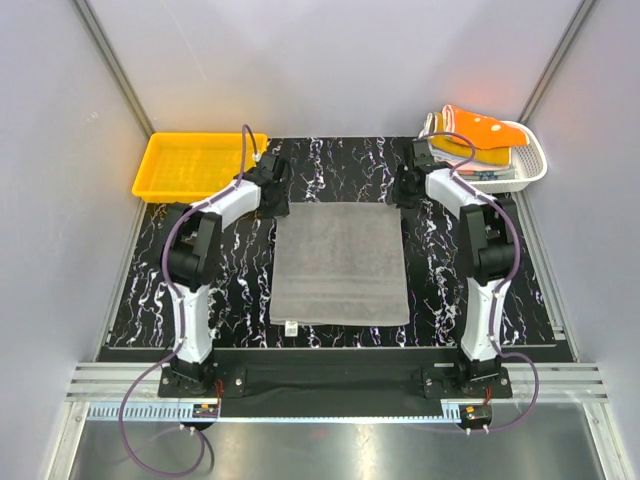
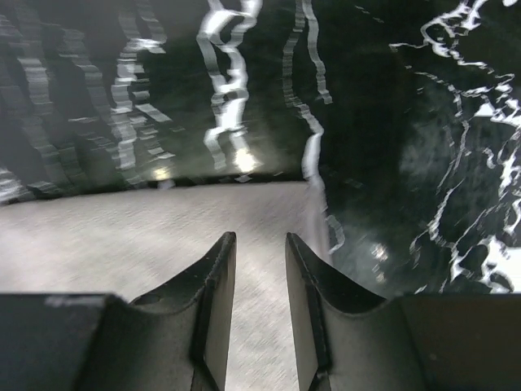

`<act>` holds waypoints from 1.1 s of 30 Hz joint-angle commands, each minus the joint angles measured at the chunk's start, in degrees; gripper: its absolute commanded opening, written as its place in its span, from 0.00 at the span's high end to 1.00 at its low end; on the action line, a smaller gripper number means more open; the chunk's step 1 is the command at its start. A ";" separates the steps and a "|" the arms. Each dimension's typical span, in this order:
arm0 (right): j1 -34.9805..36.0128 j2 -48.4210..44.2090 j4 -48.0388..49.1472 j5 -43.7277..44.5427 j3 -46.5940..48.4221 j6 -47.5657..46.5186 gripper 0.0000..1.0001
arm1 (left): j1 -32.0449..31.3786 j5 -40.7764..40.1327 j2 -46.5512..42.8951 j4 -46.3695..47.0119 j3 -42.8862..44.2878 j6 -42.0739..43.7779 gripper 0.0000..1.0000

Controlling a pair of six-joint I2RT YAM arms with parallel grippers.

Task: Fold and stack the towels
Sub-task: Fold the towel

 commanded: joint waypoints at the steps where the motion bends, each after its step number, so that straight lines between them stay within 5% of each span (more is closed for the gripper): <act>1: -0.21 2.98 -3.87 4.59 4.35 -4.25 0.63 | 0.78 -4.40 2.85 -2.99 6.47 4.51 0.58; 7: -0.21 7.56 -5.28 8.72 7.09 -5.74 0.64 | 1.31 -5.10 6.56 -4.22 9.66 4.60 0.57; 17: -0.21 4.93 -0.36 8.29 5.07 -6.62 0.61 | 1.93 -0.10 0.50 8.34 2.10 2.57 0.46; 33: -0.21 7.56 1.32 4.95 5.86 -6.45 0.61 | 3.25 4.12 7.17 6.86 6.31 1.61 0.44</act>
